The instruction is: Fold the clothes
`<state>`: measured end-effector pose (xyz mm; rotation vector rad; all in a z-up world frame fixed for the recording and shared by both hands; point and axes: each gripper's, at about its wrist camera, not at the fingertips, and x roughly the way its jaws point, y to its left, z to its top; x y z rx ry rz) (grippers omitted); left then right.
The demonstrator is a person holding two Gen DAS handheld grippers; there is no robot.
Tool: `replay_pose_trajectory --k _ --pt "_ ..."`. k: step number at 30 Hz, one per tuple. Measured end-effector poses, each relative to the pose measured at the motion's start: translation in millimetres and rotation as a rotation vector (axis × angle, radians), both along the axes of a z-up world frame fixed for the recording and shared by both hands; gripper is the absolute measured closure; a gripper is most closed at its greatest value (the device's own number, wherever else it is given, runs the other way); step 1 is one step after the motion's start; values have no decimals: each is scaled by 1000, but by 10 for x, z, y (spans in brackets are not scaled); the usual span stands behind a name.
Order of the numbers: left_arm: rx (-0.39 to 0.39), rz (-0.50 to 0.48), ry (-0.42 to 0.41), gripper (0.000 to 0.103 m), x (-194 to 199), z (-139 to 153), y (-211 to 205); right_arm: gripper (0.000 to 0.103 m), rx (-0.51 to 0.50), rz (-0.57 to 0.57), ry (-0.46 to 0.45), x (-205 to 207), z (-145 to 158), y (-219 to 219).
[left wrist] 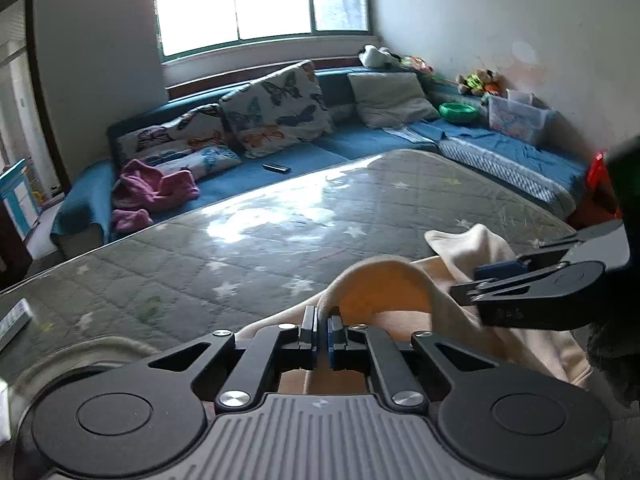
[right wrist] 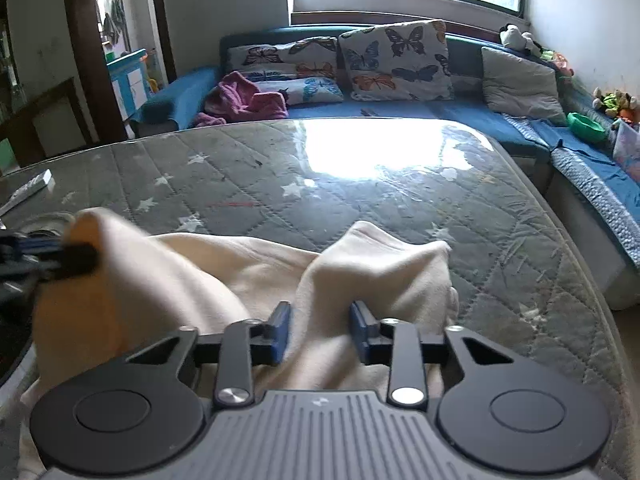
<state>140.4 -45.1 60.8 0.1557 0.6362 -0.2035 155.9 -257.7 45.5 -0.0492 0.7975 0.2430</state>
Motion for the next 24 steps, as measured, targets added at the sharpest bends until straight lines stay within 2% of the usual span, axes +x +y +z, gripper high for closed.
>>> replay_pose_trajectory --k 3,5,17,21,24 --pt "-7 34 -16 98 -97 54 93 90 3 -20 -14 -50 31 -60" --pt "-13 55 -25 98 -162 81 152 94 -3 -29 -30 -100 61 -95" --pt "-29 159 -60 98 -560 186 521 99 -27 -105 -145 -536 313 -419" --pt "-32 192 -60 98 -667 175 639 99 -56 -124 -161 -671 354 -514" --pt "-41 221 -56 98 -756 156 716 99 -40 -127 -155 -739 389 -557"
